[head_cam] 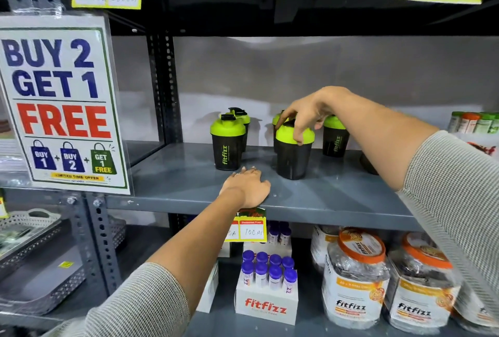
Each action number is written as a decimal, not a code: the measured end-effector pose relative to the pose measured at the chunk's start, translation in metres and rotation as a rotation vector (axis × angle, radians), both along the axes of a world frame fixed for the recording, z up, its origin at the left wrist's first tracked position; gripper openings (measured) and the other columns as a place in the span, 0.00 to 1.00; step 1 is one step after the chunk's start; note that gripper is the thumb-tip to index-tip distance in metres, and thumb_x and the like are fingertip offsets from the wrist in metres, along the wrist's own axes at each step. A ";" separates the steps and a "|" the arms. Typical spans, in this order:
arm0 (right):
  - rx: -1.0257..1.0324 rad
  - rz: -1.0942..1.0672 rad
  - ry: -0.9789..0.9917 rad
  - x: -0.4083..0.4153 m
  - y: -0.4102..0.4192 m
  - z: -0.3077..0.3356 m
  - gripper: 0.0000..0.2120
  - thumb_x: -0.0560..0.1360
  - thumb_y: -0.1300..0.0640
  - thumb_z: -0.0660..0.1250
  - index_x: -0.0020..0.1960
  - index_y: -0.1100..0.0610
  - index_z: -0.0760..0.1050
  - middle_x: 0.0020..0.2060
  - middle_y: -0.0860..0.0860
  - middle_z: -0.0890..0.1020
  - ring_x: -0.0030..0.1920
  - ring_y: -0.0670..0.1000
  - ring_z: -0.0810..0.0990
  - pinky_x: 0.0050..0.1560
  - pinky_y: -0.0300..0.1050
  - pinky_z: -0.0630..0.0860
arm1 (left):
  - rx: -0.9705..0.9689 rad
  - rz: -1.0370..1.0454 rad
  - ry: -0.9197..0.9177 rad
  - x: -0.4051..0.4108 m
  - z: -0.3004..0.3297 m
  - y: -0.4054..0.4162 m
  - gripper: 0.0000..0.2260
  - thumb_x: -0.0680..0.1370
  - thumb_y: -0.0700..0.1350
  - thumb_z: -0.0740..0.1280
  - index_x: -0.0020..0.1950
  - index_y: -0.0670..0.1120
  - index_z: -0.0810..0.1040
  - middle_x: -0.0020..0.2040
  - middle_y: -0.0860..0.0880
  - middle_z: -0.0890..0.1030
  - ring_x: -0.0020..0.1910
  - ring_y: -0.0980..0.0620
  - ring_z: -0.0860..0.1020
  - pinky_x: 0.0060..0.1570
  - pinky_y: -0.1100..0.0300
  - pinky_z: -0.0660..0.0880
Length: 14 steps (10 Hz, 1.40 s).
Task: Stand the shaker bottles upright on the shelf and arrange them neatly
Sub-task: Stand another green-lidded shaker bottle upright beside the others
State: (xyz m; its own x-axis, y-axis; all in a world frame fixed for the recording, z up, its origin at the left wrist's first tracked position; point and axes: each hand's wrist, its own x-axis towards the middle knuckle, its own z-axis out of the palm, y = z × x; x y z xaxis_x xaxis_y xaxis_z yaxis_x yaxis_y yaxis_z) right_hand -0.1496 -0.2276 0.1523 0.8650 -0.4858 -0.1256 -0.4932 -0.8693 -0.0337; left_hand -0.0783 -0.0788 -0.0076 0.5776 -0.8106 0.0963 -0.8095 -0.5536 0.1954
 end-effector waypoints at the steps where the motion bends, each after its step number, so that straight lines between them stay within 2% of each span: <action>1: -0.021 -0.012 -0.044 -0.002 -0.003 0.001 0.32 0.67 0.50 0.78 0.68 0.42 0.72 0.57 0.47 0.73 0.52 0.53 0.73 0.48 0.45 0.76 | -0.006 0.001 0.002 0.000 0.000 0.000 0.26 0.83 0.52 0.49 0.79 0.43 0.57 0.80 0.46 0.56 0.79 0.47 0.52 0.75 0.52 0.52; 2: -0.057 -0.045 -0.103 -0.001 -0.008 -0.009 0.34 0.67 0.37 0.74 0.68 0.49 0.72 0.59 0.50 0.74 0.55 0.56 0.74 0.57 0.51 0.77 | -0.006 0.010 0.003 0.001 -0.001 -0.001 0.26 0.83 0.52 0.49 0.79 0.43 0.58 0.80 0.46 0.57 0.79 0.47 0.53 0.75 0.52 0.53; 3: 0.016 -0.061 -0.180 0.002 -0.015 -0.019 0.31 0.67 0.35 0.72 0.61 0.54 0.74 0.57 0.54 0.76 0.50 0.56 0.77 0.45 0.48 0.80 | -0.007 0.016 0.011 0.000 -0.002 -0.001 0.26 0.82 0.52 0.49 0.78 0.44 0.58 0.80 0.46 0.56 0.79 0.46 0.53 0.75 0.51 0.53; 4: 0.141 -0.083 -0.242 0.005 -0.014 -0.029 0.34 0.68 0.33 0.71 0.63 0.54 0.69 0.53 0.52 0.74 0.47 0.53 0.78 0.35 0.45 0.79 | -0.015 0.018 0.018 0.000 -0.002 -0.001 0.26 0.82 0.53 0.49 0.78 0.44 0.59 0.80 0.46 0.56 0.79 0.46 0.53 0.75 0.51 0.54; 5: 0.196 -0.080 -0.227 0.005 -0.011 -0.029 0.36 0.69 0.32 0.68 0.70 0.48 0.64 0.57 0.50 0.71 0.52 0.54 0.77 0.37 0.46 0.80 | -0.010 0.017 0.017 0.002 -0.001 -0.001 0.26 0.82 0.53 0.49 0.79 0.44 0.58 0.80 0.47 0.56 0.79 0.46 0.53 0.75 0.51 0.53; 6: 0.280 -0.072 -0.151 0.000 -0.003 -0.023 0.33 0.71 0.38 0.72 0.71 0.43 0.64 0.63 0.49 0.67 0.61 0.55 0.72 0.41 0.48 0.81 | 0.004 0.020 0.015 0.003 -0.001 -0.002 0.26 0.82 0.53 0.48 0.79 0.45 0.56 0.80 0.47 0.54 0.79 0.47 0.52 0.76 0.51 0.52; 7: 0.262 -0.073 -0.093 -0.002 -0.004 -0.021 0.39 0.68 0.47 0.77 0.74 0.46 0.62 0.67 0.50 0.66 0.62 0.55 0.69 0.42 0.47 0.80 | 0.005 0.021 0.018 0.002 -0.001 -0.002 0.26 0.82 0.53 0.48 0.79 0.45 0.56 0.80 0.47 0.54 0.79 0.47 0.52 0.76 0.51 0.52; 8: 0.123 -0.052 -0.123 -0.002 -0.008 -0.016 0.40 0.67 0.48 0.78 0.73 0.52 0.64 0.60 0.51 0.70 0.54 0.54 0.72 0.38 0.44 0.76 | 0.005 0.021 0.016 0.000 -0.001 -0.001 0.26 0.82 0.53 0.48 0.79 0.45 0.57 0.80 0.47 0.54 0.79 0.47 0.52 0.76 0.51 0.51; 9: 0.060 -0.053 -0.224 0.001 -0.009 -0.012 0.36 0.65 0.41 0.77 0.66 0.55 0.69 0.50 0.52 0.73 0.42 0.53 0.74 0.32 0.42 0.73 | 0.001 0.019 0.015 0.001 -0.001 -0.001 0.26 0.82 0.53 0.48 0.79 0.45 0.57 0.81 0.48 0.54 0.79 0.47 0.51 0.76 0.52 0.51; 10: 0.011 -0.114 -0.319 0.007 -0.007 -0.012 0.28 0.65 0.37 0.74 0.52 0.57 0.73 0.42 0.52 0.74 0.35 0.53 0.73 0.31 0.41 0.70 | 0.003 0.011 0.013 0.003 -0.001 -0.002 0.26 0.82 0.53 0.48 0.80 0.45 0.56 0.81 0.48 0.54 0.80 0.48 0.51 0.77 0.52 0.51; 11: -0.011 -0.158 -0.310 0.013 -0.006 -0.017 0.25 0.65 0.36 0.72 0.45 0.56 0.72 0.41 0.53 0.76 0.34 0.53 0.74 0.32 0.41 0.71 | 0.008 0.011 0.012 0.003 -0.002 -0.002 0.27 0.82 0.53 0.48 0.80 0.45 0.56 0.81 0.48 0.54 0.80 0.48 0.51 0.76 0.52 0.51; 12: -0.036 -0.200 -0.303 0.022 -0.003 -0.025 0.26 0.65 0.36 0.72 0.46 0.57 0.71 0.43 0.54 0.76 0.37 0.55 0.77 0.36 0.44 0.76 | 0.001 0.017 0.009 0.003 -0.002 -0.002 0.27 0.82 0.53 0.48 0.80 0.45 0.56 0.80 0.48 0.54 0.79 0.47 0.52 0.76 0.52 0.51; 13: -0.053 -0.223 -0.306 0.026 -0.004 -0.029 0.31 0.65 0.34 0.72 0.52 0.58 0.71 0.47 0.55 0.77 0.44 0.58 0.80 0.43 0.48 0.81 | -0.004 0.016 0.012 0.004 -0.003 -0.003 0.26 0.82 0.53 0.48 0.79 0.45 0.56 0.80 0.47 0.55 0.79 0.47 0.52 0.76 0.51 0.52; 14: -0.061 -0.237 -0.304 0.027 -0.003 -0.033 0.32 0.64 0.33 0.72 0.53 0.58 0.71 0.48 0.56 0.77 0.45 0.59 0.80 0.44 0.48 0.82 | -0.014 0.013 0.012 0.005 -0.004 -0.003 0.26 0.82 0.53 0.48 0.79 0.44 0.57 0.80 0.47 0.55 0.79 0.46 0.53 0.76 0.51 0.53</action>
